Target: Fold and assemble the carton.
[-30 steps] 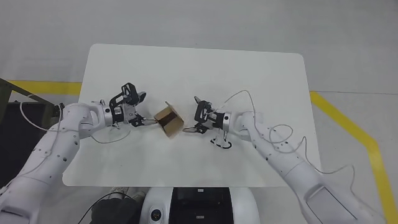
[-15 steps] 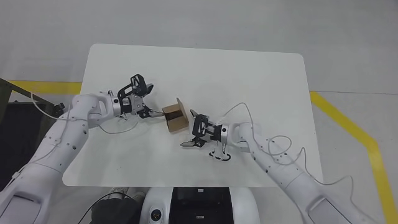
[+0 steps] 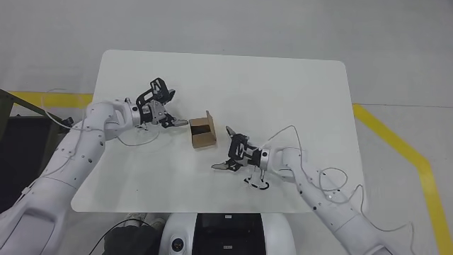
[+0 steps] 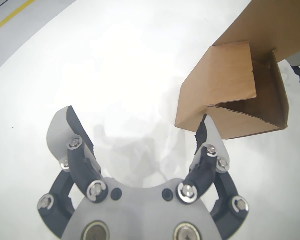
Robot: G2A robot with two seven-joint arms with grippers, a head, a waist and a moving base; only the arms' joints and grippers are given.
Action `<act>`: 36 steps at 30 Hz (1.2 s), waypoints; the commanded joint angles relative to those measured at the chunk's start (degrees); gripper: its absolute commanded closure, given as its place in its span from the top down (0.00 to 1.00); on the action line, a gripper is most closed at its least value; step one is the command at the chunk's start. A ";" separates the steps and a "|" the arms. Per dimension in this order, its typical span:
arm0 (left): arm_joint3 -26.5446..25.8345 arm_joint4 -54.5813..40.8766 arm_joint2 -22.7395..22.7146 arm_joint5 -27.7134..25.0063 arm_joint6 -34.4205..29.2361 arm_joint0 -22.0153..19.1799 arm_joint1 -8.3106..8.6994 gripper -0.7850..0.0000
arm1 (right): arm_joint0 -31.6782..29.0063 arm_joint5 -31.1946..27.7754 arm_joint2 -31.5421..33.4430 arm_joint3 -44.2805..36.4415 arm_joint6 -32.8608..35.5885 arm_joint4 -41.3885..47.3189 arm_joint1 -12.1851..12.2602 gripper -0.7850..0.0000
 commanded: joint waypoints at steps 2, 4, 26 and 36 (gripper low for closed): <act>0.88 -0.99 0.03 -0.19 0.04 -0.42 -0.30 1.00 | 1.74 -0.50 0.50 -0.15 -0.80 -1.46 0.16 1.00; 1.12 -1.41 0.19 -0.34 -0.29 -0.68 -0.50 1.00 | 3.31 -0.93 0.25 0.90 -1.96 -1.80 -0.01 1.00; 5.21 -8.11 6.80 -0.30 -8.07 -7.08 -5.07 1.00 | 17.46 -5.21 -9.46 23.26 -15.82 -5.62 -4.72 1.00; 7.55 -7.20 6.86 -0.57 -7.63 -8.19 -5.80 1.00 | 17.70 -3.84 -12.30 27.19 -20.27 -6.46 -6.30 1.00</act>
